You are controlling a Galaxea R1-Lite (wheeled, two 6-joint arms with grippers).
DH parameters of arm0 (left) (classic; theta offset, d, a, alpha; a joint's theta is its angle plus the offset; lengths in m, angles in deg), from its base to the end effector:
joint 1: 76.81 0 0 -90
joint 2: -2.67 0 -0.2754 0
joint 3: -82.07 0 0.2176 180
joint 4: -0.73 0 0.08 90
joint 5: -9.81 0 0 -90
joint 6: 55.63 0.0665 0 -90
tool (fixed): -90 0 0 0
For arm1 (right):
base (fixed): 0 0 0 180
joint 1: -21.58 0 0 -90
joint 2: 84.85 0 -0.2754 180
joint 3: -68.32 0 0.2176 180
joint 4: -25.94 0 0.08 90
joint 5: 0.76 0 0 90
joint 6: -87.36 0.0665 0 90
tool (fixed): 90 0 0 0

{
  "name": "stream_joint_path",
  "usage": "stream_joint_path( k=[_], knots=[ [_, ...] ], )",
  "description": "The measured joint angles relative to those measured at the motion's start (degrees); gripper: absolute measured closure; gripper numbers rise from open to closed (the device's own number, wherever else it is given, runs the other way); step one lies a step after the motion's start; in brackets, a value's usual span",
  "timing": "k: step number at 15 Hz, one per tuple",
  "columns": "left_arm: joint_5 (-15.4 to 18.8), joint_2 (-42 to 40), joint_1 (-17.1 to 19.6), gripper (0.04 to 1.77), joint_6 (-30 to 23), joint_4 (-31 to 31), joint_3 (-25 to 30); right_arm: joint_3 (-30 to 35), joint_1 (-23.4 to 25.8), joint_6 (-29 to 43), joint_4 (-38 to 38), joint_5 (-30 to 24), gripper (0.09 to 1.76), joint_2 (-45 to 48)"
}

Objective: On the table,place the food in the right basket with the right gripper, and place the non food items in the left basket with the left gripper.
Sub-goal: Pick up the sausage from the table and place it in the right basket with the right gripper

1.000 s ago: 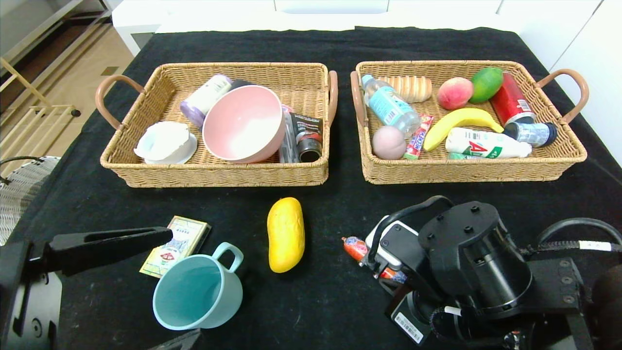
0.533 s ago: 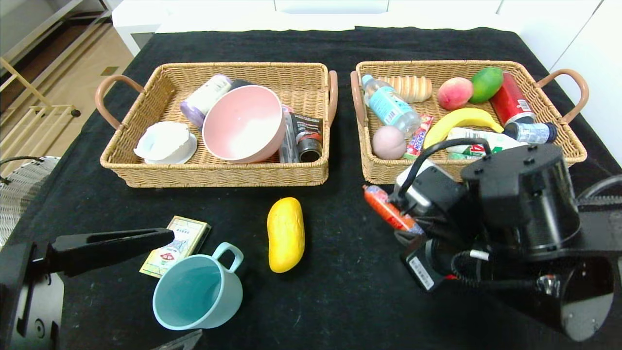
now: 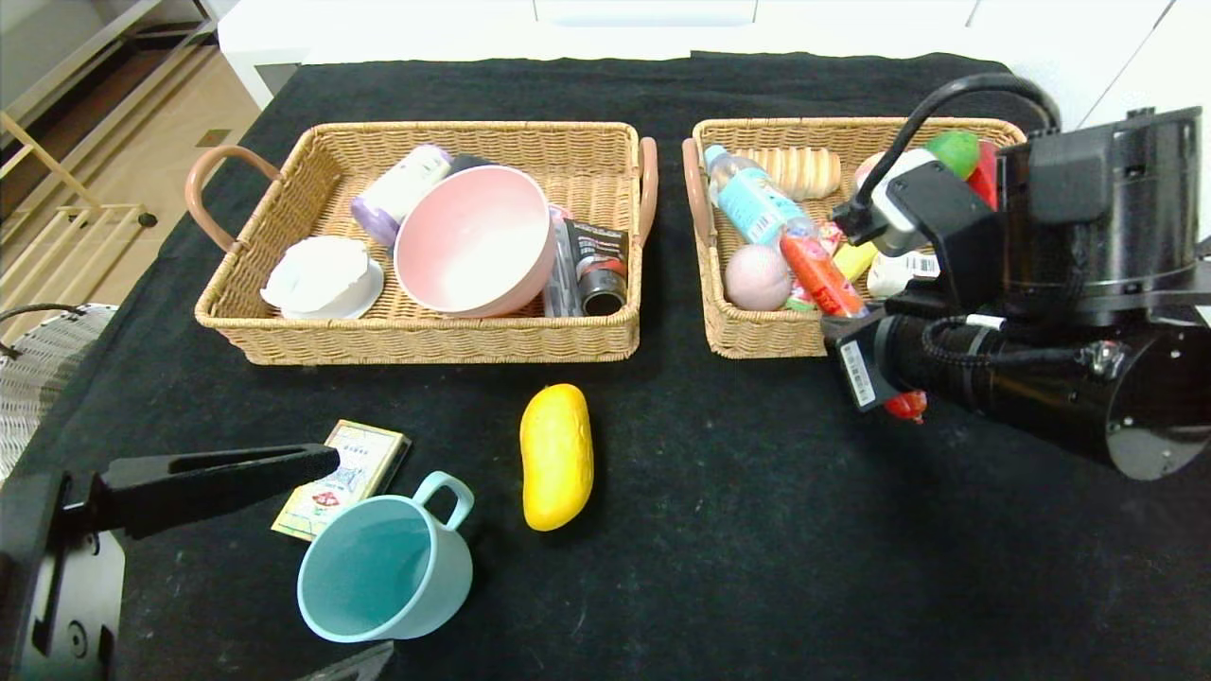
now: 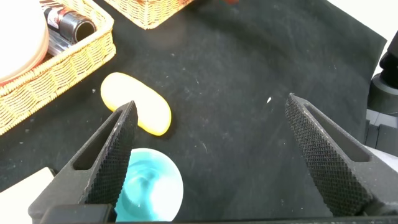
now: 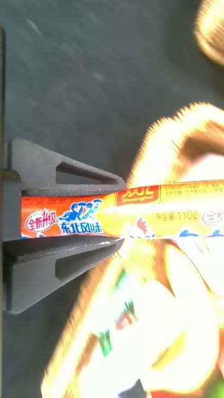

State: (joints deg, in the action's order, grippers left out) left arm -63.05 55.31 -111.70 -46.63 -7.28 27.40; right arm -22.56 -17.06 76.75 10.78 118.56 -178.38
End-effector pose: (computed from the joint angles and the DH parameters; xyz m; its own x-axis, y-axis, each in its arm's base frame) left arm 0.1472 -0.1265 0.2117 0.6110 -0.7854 -0.0996 0.7907 0.5993 0.1253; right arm 0.3060 0.2029 0.2226 0.9542 0.1359 -0.2667 -0.2212 0.9204 -0.3225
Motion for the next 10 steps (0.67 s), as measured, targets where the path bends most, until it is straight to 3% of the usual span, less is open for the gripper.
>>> stream_joint_path(
  k=[10],
  knots=[
    [0.0,0.5,0.0,0.09,0.0,0.0,0.1,-16.4,9.3,-4.9,0.3,-0.3,1.4,-7.9]
  ],
)
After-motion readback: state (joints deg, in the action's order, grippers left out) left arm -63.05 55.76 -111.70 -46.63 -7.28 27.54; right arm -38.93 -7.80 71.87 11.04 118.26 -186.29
